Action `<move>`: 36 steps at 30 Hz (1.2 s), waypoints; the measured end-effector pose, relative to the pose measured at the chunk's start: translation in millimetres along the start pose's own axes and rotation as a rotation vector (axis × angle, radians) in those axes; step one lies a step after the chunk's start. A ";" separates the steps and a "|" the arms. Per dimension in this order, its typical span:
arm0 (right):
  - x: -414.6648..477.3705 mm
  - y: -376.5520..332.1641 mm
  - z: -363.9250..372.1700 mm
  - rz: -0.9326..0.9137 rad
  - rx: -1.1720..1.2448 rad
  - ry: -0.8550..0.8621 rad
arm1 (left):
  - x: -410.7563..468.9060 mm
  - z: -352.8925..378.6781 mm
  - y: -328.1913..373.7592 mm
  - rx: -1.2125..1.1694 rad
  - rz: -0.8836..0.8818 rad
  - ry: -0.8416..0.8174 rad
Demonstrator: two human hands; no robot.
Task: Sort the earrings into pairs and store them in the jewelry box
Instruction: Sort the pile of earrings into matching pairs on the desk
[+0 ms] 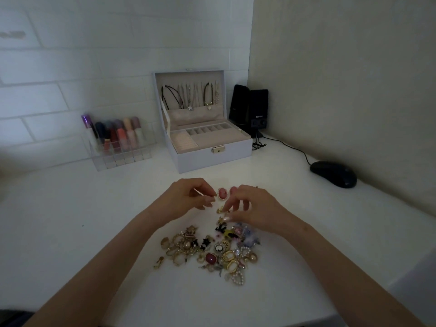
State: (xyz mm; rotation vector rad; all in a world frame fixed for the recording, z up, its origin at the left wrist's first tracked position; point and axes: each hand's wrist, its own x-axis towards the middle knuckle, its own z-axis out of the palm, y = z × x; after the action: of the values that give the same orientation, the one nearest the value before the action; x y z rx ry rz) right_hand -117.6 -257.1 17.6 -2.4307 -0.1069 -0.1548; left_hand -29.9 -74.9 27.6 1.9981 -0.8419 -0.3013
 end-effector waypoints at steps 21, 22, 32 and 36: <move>13.8 28.1 -35.3 0.162 0.144 0.124 | 23.1 12.2 20.1 0.053 0.089 -0.039; 15.1 32.8 -38.9 0.187 0.138 0.108 | 28.0 15.2 23.5 0.057 0.099 -0.045; 16.9 64.3 -36.1 0.307 0.197 0.269 | 80.5 46.7 27.1 0.292 0.222 -0.162; 15.8 69.2 -37.5 0.319 0.197 0.310 | 86.7 54.3 17.4 0.317 0.252 -0.235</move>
State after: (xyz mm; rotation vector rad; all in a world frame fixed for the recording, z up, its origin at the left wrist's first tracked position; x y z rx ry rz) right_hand -97.0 -333.4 3.8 -2.1649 0.3851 -0.3551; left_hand -1.6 -174.5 22.1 2.1409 -1.3484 -0.2723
